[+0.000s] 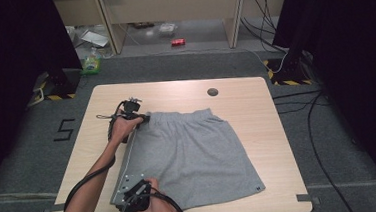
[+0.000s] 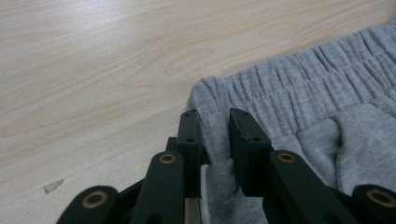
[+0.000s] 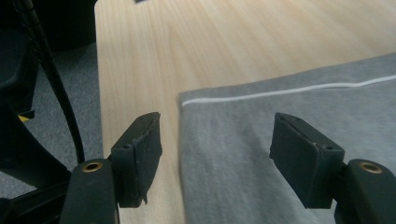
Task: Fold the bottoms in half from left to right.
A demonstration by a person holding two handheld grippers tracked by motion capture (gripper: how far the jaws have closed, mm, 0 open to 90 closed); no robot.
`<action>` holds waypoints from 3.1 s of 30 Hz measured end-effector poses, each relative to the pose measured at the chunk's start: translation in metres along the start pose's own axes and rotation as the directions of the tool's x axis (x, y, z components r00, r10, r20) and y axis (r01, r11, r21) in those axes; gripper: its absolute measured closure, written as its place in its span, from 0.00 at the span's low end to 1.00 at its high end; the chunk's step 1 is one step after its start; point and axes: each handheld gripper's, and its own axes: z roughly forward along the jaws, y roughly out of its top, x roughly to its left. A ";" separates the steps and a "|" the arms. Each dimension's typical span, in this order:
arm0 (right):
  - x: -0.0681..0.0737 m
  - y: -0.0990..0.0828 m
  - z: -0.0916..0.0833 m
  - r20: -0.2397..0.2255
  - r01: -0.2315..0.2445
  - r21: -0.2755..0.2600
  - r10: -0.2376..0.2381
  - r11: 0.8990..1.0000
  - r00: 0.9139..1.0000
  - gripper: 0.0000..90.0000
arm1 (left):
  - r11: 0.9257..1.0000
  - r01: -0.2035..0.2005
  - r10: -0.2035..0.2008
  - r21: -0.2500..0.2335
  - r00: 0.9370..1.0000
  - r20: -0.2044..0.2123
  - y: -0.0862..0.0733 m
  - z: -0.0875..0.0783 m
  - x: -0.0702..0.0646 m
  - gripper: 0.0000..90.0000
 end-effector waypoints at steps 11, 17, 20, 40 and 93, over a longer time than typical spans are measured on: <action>0.008 0.007 0.018 0.040 0.047 0.043 -0.049 0.998 0.998 0.48 | 1.000 0.002 -0.002 0.002 1.000 -0.001 0.000 0.000 0.000 0.82; 0.006 0.005 0.015 0.080 0.033 0.037 -0.036 0.999 0.996 0.69 | 1.000 0.002 -0.002 0.007 1.000 -0.003 0.001 0.000 -0.001 0.82; 0.004 0.005 0.014 0.083 0.029 0.041 -0.033 0.999 0.996 0.79 | 1.000 0.008 -0.008 0.006 1.000 -0.006 0.001 0.000 -0.001 0.82; -0.020 -0.004 -0.046 -0.013 -0.090 -0.113 0.089 0.990 0.996 0.96 | 1.000 -0.002 0.002 -0.013 1.000 -0.012 0.033 -0.027 -0.019 0.90; -0.060 -0.165 -0.261 0.218 -0.335 -0.417 0.451 0.845 0.866 0.96 | 0.997 -0.070 0.071 -0.012 0.985 0.159 0.117 0.032 -0.203 0.88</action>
